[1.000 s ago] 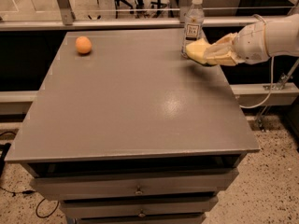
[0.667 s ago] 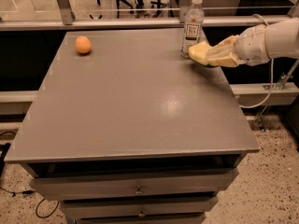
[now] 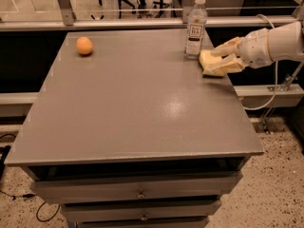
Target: Move sponge near blue plastic bottle
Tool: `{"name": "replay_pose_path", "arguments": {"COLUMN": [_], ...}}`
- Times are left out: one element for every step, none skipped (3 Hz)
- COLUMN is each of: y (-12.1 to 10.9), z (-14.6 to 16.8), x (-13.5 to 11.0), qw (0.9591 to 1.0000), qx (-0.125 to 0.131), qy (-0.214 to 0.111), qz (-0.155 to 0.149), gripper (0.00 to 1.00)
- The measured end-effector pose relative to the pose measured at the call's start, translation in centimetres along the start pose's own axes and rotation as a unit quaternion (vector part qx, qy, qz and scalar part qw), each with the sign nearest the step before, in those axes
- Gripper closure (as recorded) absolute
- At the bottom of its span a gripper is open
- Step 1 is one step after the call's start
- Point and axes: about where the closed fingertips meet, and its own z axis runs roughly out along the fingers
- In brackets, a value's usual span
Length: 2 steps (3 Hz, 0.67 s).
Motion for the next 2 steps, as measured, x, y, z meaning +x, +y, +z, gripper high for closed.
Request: {"name": "replay_pose_path", "arguments": {"y": [0.04,-0.18], "z": [0.94,0.20], "x": [0.28,-0.53], "qw": [1.0000,0.9999], "qx": [-0.006,0.006], "qy": [-0.003,-0.012], "qz": [0.004,0.005], "gripper": [0.01,0.00]}}
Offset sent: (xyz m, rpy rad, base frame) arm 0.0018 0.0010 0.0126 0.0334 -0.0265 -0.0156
